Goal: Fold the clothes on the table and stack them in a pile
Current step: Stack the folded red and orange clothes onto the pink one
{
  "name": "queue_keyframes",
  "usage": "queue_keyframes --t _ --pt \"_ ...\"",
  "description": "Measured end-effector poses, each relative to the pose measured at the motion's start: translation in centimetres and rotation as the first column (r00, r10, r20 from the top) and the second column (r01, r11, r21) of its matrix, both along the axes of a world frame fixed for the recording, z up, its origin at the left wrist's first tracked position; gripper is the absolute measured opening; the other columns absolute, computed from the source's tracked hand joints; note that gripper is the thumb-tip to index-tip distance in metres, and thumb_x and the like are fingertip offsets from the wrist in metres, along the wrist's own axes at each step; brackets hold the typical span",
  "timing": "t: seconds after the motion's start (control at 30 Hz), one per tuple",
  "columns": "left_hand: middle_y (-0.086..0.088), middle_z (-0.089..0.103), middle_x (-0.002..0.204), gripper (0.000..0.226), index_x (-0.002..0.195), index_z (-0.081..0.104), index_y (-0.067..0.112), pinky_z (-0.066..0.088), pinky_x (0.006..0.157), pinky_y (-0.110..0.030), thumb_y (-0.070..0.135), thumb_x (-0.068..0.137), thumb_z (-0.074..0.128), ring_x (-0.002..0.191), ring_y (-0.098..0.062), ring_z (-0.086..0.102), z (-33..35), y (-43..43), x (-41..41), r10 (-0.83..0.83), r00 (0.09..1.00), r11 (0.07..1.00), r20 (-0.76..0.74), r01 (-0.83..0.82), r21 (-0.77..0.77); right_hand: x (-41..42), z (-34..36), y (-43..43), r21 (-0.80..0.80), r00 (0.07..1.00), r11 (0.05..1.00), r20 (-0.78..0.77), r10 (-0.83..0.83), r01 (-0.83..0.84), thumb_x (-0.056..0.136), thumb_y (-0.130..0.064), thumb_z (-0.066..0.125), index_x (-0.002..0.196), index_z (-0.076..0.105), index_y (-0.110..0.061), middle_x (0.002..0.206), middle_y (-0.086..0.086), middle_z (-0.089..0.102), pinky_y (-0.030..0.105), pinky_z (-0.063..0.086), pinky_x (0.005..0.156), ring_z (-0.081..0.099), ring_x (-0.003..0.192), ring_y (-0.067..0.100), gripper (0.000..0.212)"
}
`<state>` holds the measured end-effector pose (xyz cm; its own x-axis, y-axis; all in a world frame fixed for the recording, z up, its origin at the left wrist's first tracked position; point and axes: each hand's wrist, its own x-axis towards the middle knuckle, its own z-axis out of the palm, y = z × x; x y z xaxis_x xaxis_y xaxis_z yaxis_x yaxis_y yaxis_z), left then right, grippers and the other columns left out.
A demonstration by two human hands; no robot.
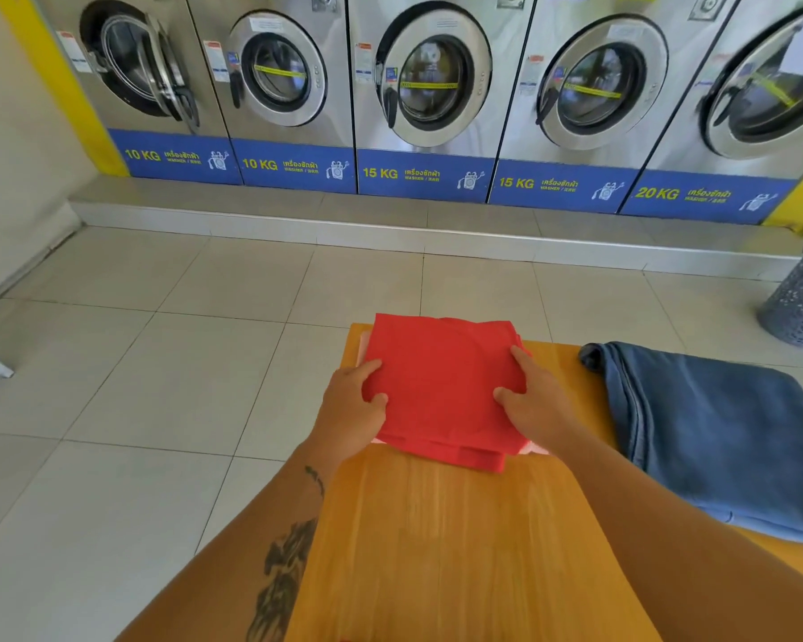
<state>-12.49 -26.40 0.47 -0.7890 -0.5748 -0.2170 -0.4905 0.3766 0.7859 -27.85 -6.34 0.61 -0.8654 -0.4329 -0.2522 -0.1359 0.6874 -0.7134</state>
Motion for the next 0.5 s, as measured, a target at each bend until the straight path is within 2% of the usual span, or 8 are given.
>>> queue_keyframes --t 0.13,0.23,0.3,0.5 --pt "0.0 0.048 0.138 0.046 0.14 0.049 0.028 0.051 0.097 -0.031 0.013 0.097 0.052 0.12 -0.016 0.054 0.7 0.3 3.9 0.021 1.0 1.0 -0.011 -0.021 0.018 2.2 0.8 1.7 0.003 1.0 1.0 0.028 0.001 -0.001 0.093 -0.025 0.059 0.155 0.023 -0.029 0.153 0.008 0.035 0.034 0.049 0.083 0.049 0.124 0.028 0.072" --pt "0.009 0.053 0.131 0.042 0.133 0.056 0.03 0.048 0.063 -0.008 0.009 0.097 0.052 0.098 0.0 0.057 1.1 1.1 7.7 0.051 0.998 0.997 -0.022 -0.049 0.057 4.9 1.2 3.9 0.004 0.999 1.0 0.049 -0.008 0.007 0.092 -0.026 0.061 0.153 0.028 -0.031 0.15 0.008 0.038 0.034 0.048 0.083 0.049 0.122 0.024 0.069" --pt "0.013 0.057 0.125 0.042 0.128 0.058 0.034 0.045 0.052 -0.007 0.008 0.096 0.053 0.089 0.004 0.058 1.3 1.8 10.4 0.074 0.997 0.994 -0.019 -0.072 0.088 7.0 1.5 5.6 0.001 0.996 1.0 0.084 -0.007 0.007 0.092 -0.028 0.061 0.151 0.033 -0.033 0.149 0.006 0.041 0.039 0.048 0.091 0.046 0.13 0.025 0.065" --pt "0.013 0.064 0.114 0.034 0.118 0.064 0.036 0.049 0.066 -0.019 0.012 0.095 0.056 0.094 -0.005 0.063 1.9 6.0 18.7 0.15 0.989 0.974 -0.02 -0.144 0.177 14.6 2.3 10.5 -0.018 0.975 1.0 0.223 0.001 0.003 0.09 -0.031 0.063 0.141 0.045 -0.038 0.131 0.003 0.051 0.048 0.051 0.097 0.057 0.113 0.022 0.055"
